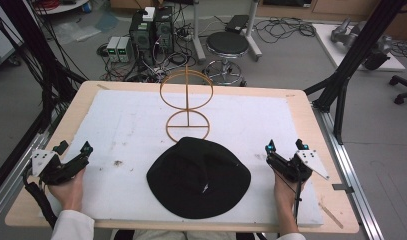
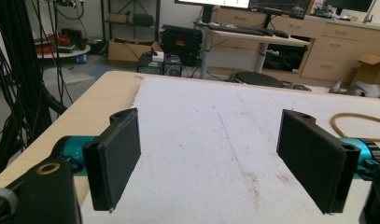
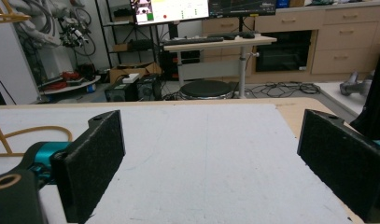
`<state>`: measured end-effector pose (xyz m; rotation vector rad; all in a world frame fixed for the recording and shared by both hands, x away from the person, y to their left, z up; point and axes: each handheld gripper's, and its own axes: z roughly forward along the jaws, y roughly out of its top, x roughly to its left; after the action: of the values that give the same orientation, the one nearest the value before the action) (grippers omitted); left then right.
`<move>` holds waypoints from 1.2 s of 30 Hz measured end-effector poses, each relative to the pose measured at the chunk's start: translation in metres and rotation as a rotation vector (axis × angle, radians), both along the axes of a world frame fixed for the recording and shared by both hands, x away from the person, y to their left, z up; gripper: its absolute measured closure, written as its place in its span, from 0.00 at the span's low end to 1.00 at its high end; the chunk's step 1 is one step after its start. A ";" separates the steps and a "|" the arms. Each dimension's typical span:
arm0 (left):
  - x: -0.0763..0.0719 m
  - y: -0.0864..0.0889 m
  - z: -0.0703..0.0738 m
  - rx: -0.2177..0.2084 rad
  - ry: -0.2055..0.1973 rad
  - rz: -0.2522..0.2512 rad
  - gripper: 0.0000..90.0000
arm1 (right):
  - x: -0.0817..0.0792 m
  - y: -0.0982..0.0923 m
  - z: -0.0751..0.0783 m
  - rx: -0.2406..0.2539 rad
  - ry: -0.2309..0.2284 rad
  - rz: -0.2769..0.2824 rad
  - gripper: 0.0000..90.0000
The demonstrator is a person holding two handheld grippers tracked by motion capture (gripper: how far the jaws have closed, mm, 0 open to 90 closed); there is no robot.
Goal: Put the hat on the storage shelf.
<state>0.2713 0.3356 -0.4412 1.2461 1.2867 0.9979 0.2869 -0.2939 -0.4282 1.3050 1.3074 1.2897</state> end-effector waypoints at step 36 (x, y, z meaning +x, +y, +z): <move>0.002 -0.001 0.000 0.001 0.005 -0.006 0.24 | -0.001 0.000 0.003 0.009 0.001 0.027 0.07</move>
<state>0.2734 0.3344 -0.4415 1.2532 1.2859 0.9923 0.2862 -0.2941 -0.4252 1.2983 1.3262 1.3146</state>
